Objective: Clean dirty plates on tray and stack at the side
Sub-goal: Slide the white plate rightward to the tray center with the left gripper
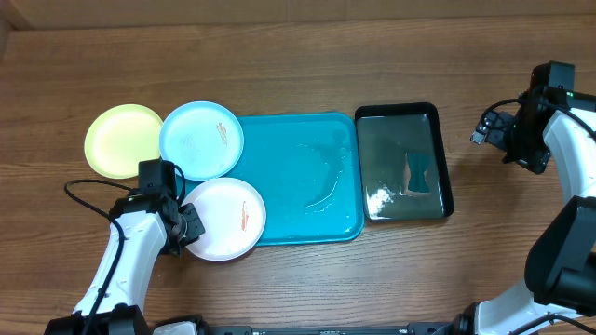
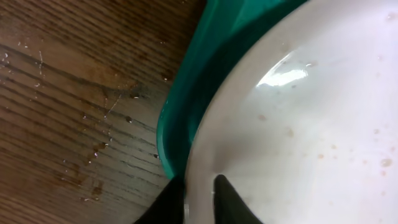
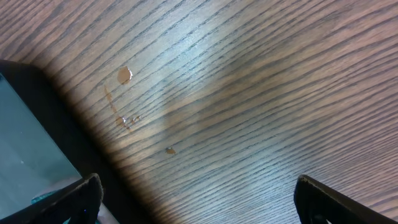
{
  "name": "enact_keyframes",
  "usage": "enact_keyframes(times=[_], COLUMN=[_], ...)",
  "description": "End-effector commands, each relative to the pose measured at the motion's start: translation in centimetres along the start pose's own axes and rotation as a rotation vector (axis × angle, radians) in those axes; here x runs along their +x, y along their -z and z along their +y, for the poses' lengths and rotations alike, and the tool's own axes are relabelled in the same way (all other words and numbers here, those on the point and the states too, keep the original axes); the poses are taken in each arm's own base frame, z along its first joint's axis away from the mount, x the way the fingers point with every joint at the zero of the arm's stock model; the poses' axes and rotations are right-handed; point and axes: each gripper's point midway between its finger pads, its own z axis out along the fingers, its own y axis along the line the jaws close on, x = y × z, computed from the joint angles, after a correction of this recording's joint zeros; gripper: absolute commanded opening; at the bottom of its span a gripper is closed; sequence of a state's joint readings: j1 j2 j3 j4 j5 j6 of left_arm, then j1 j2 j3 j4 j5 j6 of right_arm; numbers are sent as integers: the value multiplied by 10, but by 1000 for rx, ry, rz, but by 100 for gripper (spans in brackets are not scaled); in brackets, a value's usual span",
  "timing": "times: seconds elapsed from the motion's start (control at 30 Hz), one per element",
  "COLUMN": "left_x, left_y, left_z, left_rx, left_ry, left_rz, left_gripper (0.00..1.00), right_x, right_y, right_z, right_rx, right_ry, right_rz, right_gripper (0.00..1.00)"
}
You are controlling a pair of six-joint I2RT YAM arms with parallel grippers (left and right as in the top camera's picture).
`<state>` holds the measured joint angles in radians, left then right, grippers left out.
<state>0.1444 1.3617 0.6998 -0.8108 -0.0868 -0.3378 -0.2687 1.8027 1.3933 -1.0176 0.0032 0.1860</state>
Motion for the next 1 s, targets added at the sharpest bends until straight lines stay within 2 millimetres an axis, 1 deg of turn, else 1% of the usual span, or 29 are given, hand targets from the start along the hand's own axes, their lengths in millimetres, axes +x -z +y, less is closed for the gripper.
enact_keyframes(times=[0.0,0.13,0.27,0.33,0.43,0.53,0.6,0.63,0.67,0.73,0.97], left_x=[5,10,18,21,28,30,29,29,28,26,19], left_y=[-3,-2,-1,1,7,12,16,18,23,27,32], left_z=[-5,-12,-21,-30,-51,-64,-73,-79,-89,-98,-119], left_rx=[37,78,135,185,313,392,442,472,525,570,612], left_ry=[12,5,3,-5,-36,-38,-45,-49,-51,-45,-32], left_rz=[25,51,89,107,143,159,158,157,157,156,121], left_gripper=[13,4,4,4,4,4,4,4,4,4,4], right_x=[-8,-8,-8,-8,-8,-8,-8,-8,-8,-8,-8], right_y=[7,7,7,7,7,7,7,7,7,7,7], right_z=[1,1,1,1,1,1,1,1,1,1,1], right_rx=[-11,-11,-11,-11,-11,-11,-12,-11,-12,-11,-11], right_ry=[-8,-8,-8,-8,-8,-8,-8,-8,-8,-8,-8], right_rz=[-27,-27,-27,-27,-27,-27,-27,-27,-27,-27,-27], right_gripper=[100,100,100,100,100,100,100,100,100,100,100])
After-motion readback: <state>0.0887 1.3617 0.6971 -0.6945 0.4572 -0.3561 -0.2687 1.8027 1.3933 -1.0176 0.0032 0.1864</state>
